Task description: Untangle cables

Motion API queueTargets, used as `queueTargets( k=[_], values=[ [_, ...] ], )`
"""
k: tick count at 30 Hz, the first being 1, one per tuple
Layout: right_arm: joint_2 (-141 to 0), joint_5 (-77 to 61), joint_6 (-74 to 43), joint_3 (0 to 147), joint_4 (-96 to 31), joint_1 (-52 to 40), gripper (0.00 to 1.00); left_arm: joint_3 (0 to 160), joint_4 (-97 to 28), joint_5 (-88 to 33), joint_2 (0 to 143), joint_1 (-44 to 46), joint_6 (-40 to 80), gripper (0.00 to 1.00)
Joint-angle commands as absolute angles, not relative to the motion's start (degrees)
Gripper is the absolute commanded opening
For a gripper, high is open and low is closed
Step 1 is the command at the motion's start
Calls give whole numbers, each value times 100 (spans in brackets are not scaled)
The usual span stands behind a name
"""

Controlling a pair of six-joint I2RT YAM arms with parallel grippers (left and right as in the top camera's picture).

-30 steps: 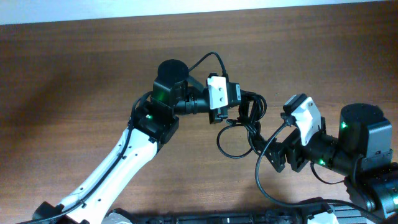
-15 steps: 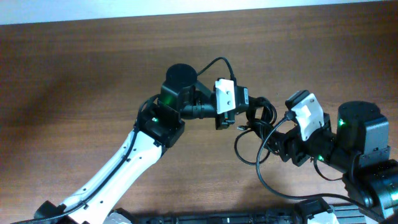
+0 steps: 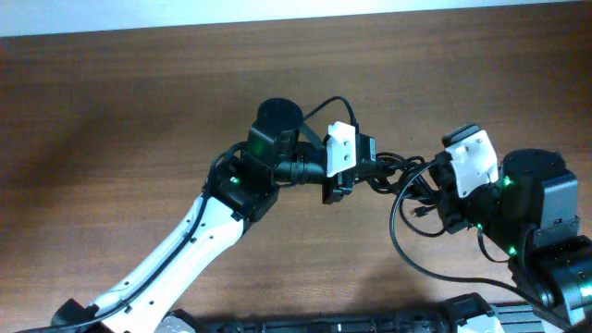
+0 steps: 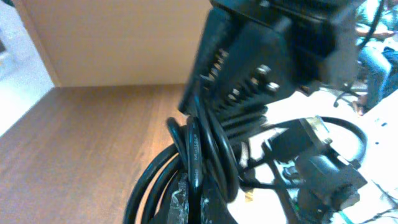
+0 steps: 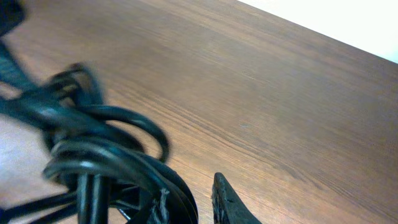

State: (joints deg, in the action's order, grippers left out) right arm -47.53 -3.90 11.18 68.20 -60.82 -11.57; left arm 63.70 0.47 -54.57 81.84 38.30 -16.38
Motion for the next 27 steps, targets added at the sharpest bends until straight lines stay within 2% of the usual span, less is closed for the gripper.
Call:
queueTargets(
  k=[1,8,11,16,25,27],
  values=[
    [-4779,812,635,6831,-5752,-1122,16,6434,-318,-6215,8031,3977,-1610,0],
    [-4779,1135,576,6831,-5408,-1122,16,6434,-694,-6539,8034,3977,-1811,0],
    [-4779,1682,95,6831,-5306,-1122,16,6434,-1313,-6521,8034,3977,-2287,0],
    [-4779,2032,-270,6831,-5105,-1122,17,6434,-1413,-6514,8031,3975,-2290,0],
    [-4779,2753,-266,6831,-4899,-1122,25,6434,-2202,-6543,8031,3977,-2821,0],
    [-4779,3000,-266,6831,-4886,-1122,32,6434,-2202,-6716,8031,3975,-2821,0]
  ],
)
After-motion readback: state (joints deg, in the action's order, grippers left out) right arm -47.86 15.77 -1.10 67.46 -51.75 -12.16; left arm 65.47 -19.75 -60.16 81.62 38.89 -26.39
